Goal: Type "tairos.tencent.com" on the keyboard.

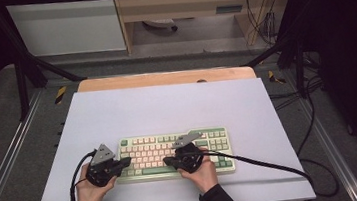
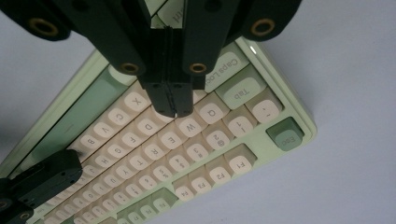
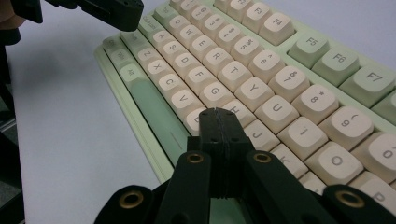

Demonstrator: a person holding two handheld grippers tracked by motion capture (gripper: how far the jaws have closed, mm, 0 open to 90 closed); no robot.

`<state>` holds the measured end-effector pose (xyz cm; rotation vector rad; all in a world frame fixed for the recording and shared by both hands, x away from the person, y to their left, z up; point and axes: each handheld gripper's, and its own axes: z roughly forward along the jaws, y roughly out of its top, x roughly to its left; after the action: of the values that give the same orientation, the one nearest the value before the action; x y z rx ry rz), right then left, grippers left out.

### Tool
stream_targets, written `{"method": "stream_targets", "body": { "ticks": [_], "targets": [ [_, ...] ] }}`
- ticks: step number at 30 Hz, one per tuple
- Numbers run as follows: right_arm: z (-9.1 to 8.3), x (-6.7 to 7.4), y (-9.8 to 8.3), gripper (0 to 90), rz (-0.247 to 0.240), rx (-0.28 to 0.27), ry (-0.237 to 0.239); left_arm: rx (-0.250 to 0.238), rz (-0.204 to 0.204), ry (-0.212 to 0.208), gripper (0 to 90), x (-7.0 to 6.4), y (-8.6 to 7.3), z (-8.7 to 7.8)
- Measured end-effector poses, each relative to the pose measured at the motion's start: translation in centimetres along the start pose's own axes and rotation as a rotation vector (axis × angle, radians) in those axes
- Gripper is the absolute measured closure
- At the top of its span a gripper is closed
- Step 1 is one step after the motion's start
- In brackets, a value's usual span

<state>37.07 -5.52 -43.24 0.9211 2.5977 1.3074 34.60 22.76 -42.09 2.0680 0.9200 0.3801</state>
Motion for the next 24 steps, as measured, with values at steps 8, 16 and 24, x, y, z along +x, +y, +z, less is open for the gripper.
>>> {"method": "stream_targets", "body": {
  "ticks": [8, 16, 24],
  "targets": [
    [0.01, 0.04, -0.05, 90.0, -0.005, 0.000, -0.001, 0.000, -0.001, 0.001, 89.6, 0.03, -0.03, 0.02],
    [0.20, 0.08, -0.22, 90.0, -0.011, 0.006, -0.002, 0.001, -0.001, 0.001, 89.5, 0.03, -0.03, 0.03],
    [-0.54, 0.17, 0.03, 90.0, -0.019, -0.005, 0.001, -0.005, 0.000, -0.001, 89.5, -0.01, 0.02, -0.11]
  ]
}}
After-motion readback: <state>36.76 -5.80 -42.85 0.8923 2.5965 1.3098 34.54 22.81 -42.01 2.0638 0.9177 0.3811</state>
